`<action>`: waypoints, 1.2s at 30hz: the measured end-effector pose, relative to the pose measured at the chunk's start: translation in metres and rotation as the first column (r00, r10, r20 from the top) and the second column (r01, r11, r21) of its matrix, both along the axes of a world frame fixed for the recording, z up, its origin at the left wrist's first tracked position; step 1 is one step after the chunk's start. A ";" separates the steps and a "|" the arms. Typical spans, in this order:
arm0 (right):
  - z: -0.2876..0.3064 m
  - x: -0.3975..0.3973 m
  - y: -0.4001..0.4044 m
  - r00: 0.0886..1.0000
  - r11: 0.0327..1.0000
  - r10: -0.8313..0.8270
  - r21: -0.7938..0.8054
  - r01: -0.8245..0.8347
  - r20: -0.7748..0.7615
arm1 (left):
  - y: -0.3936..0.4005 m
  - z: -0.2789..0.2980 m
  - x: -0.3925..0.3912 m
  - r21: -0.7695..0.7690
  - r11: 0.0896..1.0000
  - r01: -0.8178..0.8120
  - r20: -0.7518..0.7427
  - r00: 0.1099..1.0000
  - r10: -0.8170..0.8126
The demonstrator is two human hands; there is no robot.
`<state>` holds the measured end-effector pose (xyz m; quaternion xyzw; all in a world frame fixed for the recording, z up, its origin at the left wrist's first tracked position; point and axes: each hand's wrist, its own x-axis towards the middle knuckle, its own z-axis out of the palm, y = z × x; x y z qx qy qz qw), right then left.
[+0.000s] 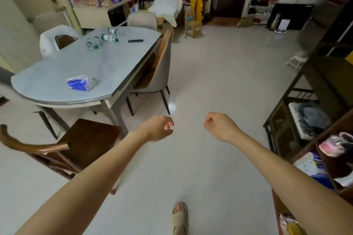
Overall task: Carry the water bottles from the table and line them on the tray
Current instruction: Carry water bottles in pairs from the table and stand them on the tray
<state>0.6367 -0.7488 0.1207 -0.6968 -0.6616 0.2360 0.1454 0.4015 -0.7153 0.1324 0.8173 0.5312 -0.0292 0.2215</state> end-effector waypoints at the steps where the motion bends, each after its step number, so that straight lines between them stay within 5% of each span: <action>1: 0.000 0.010 0.027 1.000 1.000 -0.018 -0.006 0.018 0.000 | 0.033 0.000 0.011 -0.004 1.000 0.018 -0.001 1.000 -0.018; 14: -0.006 0.168 0.346 0.982 0.981 -0.184 -0.064 0.181 -0.035 | 0.395 -0.006 0.187 -0.063 0.981 0.181 0.001 0.983 -0.181; 24: -0.006 0.283 0.636 0.996 0.990 -0.080 -0.116 0.083 0.033 | 0.665 -0.017 0.301 -0.096 0.990 0.099 0.053 0.994 -0.094; 36: -0.024 0.297 1.001 0.995 0.987 0.061 -0.155 -0.049 0.073 | 1.012 -0.040 0.319 -0.140 0.990 0.020 0.011 1.000 -0.018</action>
